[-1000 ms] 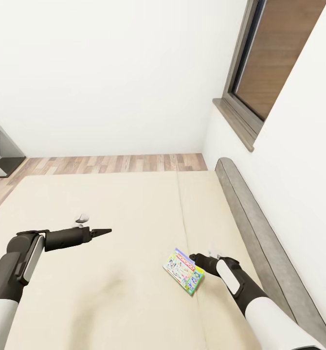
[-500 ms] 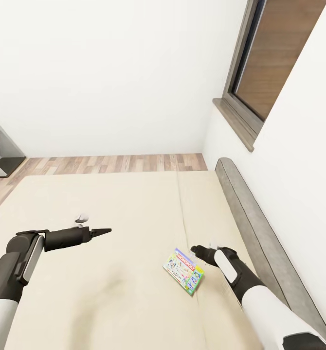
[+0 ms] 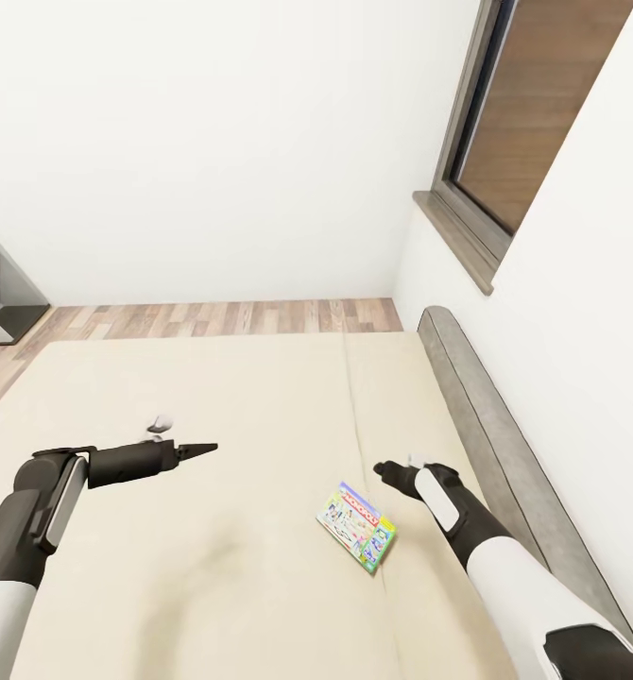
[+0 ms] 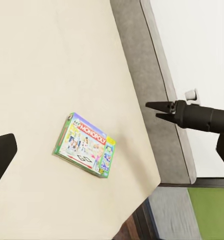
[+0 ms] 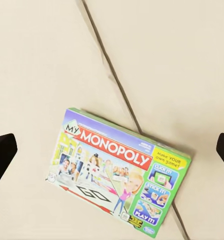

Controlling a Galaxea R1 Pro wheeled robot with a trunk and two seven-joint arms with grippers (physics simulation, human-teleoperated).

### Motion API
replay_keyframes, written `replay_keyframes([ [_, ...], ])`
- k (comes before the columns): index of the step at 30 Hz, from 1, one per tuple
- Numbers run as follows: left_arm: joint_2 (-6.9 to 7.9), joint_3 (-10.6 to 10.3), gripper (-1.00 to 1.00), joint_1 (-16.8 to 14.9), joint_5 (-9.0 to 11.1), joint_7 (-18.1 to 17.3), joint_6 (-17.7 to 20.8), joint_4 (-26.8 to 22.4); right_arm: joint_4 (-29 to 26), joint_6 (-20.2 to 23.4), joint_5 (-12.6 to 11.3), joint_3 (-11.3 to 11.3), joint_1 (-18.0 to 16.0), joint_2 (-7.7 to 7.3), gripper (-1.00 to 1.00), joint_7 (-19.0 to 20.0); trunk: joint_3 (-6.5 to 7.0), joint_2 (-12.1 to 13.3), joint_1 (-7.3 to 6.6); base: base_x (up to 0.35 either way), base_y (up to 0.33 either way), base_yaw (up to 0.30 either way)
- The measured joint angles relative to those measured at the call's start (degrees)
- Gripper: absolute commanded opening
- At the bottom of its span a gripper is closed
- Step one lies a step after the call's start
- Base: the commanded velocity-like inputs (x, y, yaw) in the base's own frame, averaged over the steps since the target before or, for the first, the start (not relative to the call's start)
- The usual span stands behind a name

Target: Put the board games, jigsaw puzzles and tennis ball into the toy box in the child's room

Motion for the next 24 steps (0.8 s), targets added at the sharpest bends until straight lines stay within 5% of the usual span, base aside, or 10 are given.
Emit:
replay_keyframes([
  [12, -0.01, 0.1, 1.00, -4.1, 1.1, -1.3, 2.4, -2.3, -1.1, -0.3, 0.1, 0.3, 0.0, -0.07, 1.00, 2.3, 0.00, 0.0, 0.00, 0.000, 0.000, 0.000],
  [24, 0.35, 0.4, 1.00, -5.0, 1.8, -2.5, 3.2, -2.0, -5.6, -0.3, 0.0, 0.1, 0.7, -0.93, 1.00, 3.0, 0.00, 0.0, 0.00, 0.000, 0.000, 0.000],
])
